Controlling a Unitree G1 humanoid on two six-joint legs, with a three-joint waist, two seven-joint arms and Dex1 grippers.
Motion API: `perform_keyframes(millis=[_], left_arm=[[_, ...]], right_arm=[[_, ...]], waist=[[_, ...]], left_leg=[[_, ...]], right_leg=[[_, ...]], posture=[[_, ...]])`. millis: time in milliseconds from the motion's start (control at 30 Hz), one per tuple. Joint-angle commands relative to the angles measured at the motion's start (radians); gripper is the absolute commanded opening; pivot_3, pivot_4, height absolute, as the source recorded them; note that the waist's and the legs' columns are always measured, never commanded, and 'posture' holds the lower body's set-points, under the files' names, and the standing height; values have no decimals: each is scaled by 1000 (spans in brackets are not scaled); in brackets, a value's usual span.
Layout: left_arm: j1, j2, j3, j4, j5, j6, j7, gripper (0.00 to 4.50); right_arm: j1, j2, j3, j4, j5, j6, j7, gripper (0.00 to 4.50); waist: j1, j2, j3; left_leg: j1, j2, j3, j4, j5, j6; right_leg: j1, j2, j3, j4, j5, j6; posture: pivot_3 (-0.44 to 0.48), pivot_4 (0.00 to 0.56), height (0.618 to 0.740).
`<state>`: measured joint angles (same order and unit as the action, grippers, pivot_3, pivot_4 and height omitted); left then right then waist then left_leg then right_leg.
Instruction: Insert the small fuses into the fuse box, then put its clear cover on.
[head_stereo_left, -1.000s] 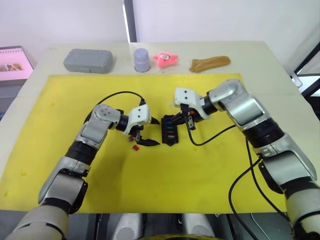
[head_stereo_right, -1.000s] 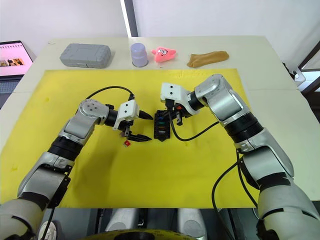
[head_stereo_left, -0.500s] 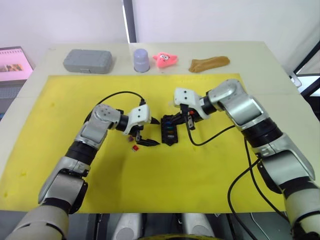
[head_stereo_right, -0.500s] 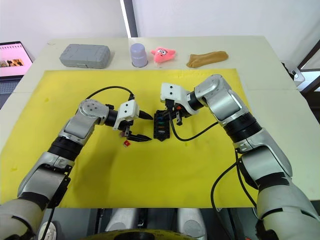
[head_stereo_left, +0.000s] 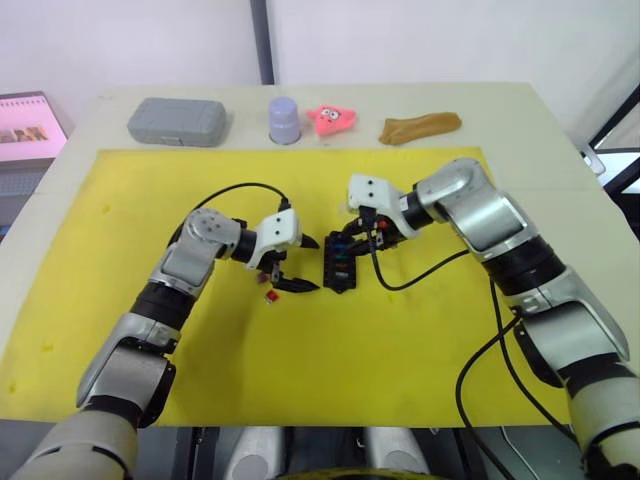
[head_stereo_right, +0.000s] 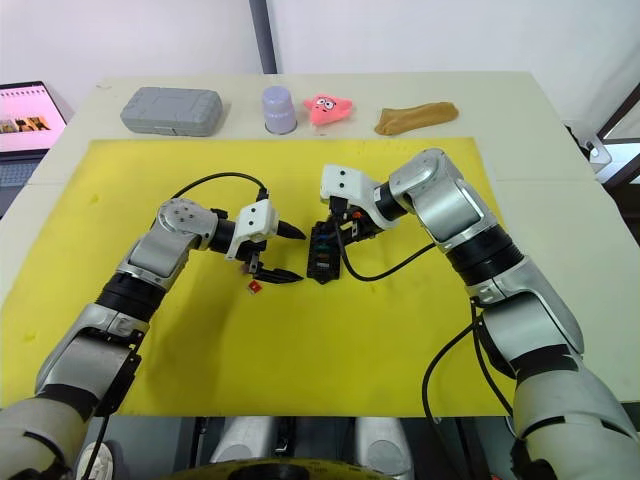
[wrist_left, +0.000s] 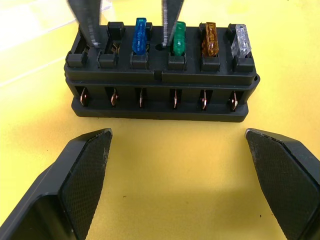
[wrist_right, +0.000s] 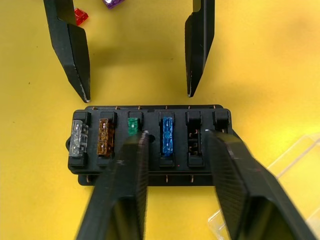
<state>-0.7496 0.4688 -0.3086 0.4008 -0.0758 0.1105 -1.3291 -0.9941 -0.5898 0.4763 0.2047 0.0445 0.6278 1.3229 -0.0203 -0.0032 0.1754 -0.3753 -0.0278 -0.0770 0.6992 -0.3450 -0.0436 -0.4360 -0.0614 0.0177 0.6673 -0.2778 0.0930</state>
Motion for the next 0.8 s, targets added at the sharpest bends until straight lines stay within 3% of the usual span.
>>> perform_keyframes(millis=[33, 367, 467, 533, 800], left_arm=[[-24, 10, 17, -7, -3, -17, 0, 4500], [-32, 7, 18, 9, -2, -29, 5, 4500], [-35, 7, 18, 13, -2, -32, 5, 4500], [-38, 5, 19, 18, -2, -33, 6, 4500], [-44, 5, 21, 27, -2, -33, 8, 4500]], right_arm=[[-33, -6, -37, -43, 10, 12, 3, 1896], [-52, -27, -70, -99, 41, 48, 14, 1896], [-41, -25, -90, -103, 48, 41, -4, 1081], [-15, -28, -99, -104, 54, 19, -11, 33], [87, 2, -154, -80, 91, -59, -59, 9]], waist=[[0, 0, 0], [0, 0, 0], [0, 0, 0], [0, 0, 0], [-1, 0, 0]], left_leg=[[0, 0, 0, 0, 0, 0], [0, 0, 0, 0, 0, 0], [0, 0, 0, 0, 0, 0], [0, 0, 0, 0, 0, 0], [0, 0, 0, 0, 0, 0]], right_leg=[[0, 0, 0, 0, 0, 0], [0, 0, 0, 0, 0, 0], [0, 0, 0, 0, 0, 0], [0, 0, 0, 0, 0, 0], [0, 0, 0, 0, 0, 0]], posture=[[0, 150, 740], [0, 150, 740], [0, 150, 740], [0, 150, 740], [0, 150, 740]])
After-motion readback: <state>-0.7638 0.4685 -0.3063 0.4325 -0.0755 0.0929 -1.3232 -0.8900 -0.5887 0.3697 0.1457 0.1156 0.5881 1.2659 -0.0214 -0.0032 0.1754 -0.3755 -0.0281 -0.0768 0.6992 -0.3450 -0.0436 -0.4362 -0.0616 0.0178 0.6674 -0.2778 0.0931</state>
